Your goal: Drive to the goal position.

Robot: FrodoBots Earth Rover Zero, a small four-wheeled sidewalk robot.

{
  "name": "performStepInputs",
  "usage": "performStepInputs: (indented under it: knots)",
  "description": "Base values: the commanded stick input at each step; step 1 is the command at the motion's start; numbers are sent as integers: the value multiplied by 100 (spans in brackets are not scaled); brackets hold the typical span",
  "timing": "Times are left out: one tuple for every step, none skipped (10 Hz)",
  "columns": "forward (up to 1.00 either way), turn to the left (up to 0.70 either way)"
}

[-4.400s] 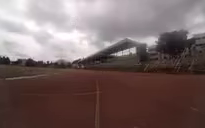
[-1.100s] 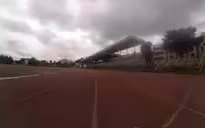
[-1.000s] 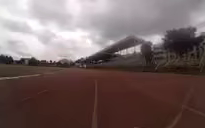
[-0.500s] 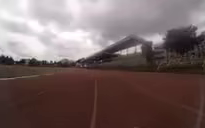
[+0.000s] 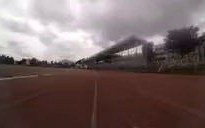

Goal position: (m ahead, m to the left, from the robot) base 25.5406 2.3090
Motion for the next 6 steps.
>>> performStepInputs:
  knots:
    - [70,0]
    - [70,0]
    - [70,0]
    - [70,0]
    - [70,0]
    - [70,0]
